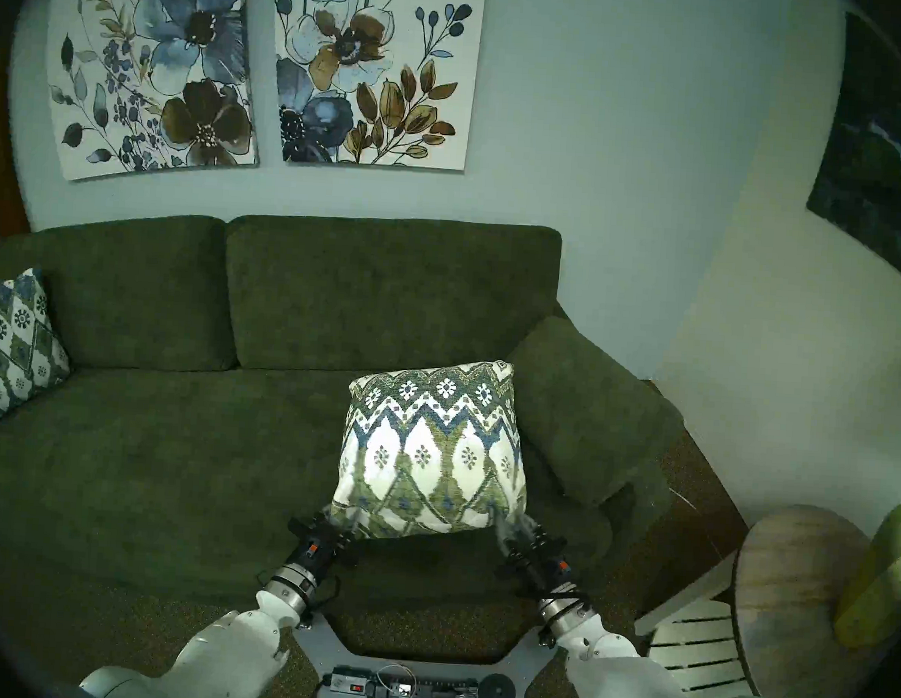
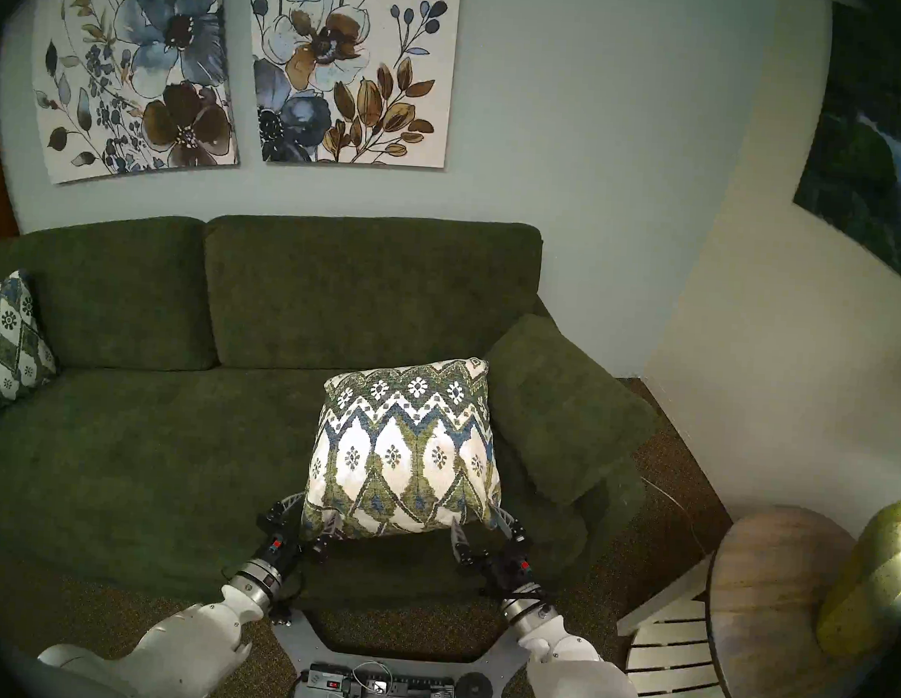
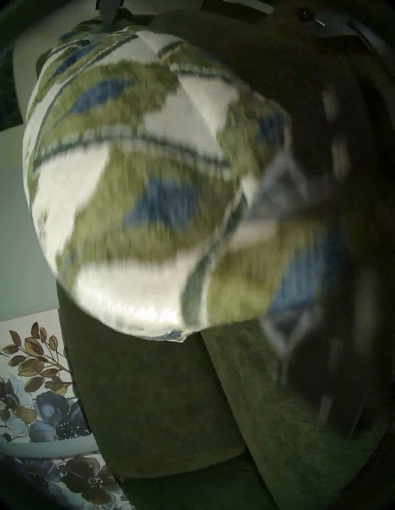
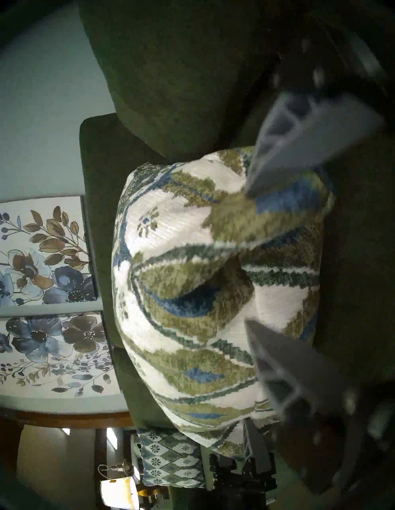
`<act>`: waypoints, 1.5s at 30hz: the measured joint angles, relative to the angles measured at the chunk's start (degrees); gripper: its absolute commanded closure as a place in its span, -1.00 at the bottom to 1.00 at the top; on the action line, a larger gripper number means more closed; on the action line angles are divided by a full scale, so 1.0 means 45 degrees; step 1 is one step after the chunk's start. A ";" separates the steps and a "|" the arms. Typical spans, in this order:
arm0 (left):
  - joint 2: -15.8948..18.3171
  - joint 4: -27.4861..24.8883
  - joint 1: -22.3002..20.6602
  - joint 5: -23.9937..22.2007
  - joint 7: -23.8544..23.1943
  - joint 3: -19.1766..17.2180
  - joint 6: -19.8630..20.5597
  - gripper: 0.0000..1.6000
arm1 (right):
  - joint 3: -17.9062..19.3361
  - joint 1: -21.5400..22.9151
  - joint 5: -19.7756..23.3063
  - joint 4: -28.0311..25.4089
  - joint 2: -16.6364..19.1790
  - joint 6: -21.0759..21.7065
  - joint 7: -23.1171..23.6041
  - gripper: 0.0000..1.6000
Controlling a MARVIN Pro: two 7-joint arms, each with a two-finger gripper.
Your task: Fluff a cushion
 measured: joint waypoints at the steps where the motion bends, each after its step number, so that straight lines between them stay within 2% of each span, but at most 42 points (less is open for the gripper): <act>1: -0.0002 0.0036 -0.0041 -0.0002 0.0000 -0.0011 -0.0028 1.00 | 0.0036 -0.0013 0.0028 -0.0076 0.0000 0.0000 0.0034 1.00; 13: 0.0160 0.0203 -0.0648 -0.0025 -0.0093 -0.0235 -0.0593 1.00 | 0.0567 -0.0492 0.0348 -0.0940 -0.0052 0.0008 0.0663 1.00; 22: 0.0320 0.0076 -0.0893 -0.0040 -0.0112 -0.0465 -0.0949 1.00 | 0.0981 -0.0806 0.0367 -0.1325 -0.0435 0.0014 0.1006 1.00; 32: 0.0595 -0.1186 -0.1218 -0.0014 -0.0112 -0.0753 -0.1012 1.00 | 0.1453 -0.0712 0.0530 -0.2487 -0.0952 0.0025 0.0981 1.00; 45: 0.1150 -0.3366 -0.2378 0.0015 -0.0083 -0.1542 -0.1030 1.00 | 0.1695 0.0540 0.0556 -0.4507 -0.1416 0.0118 0.1022 1.00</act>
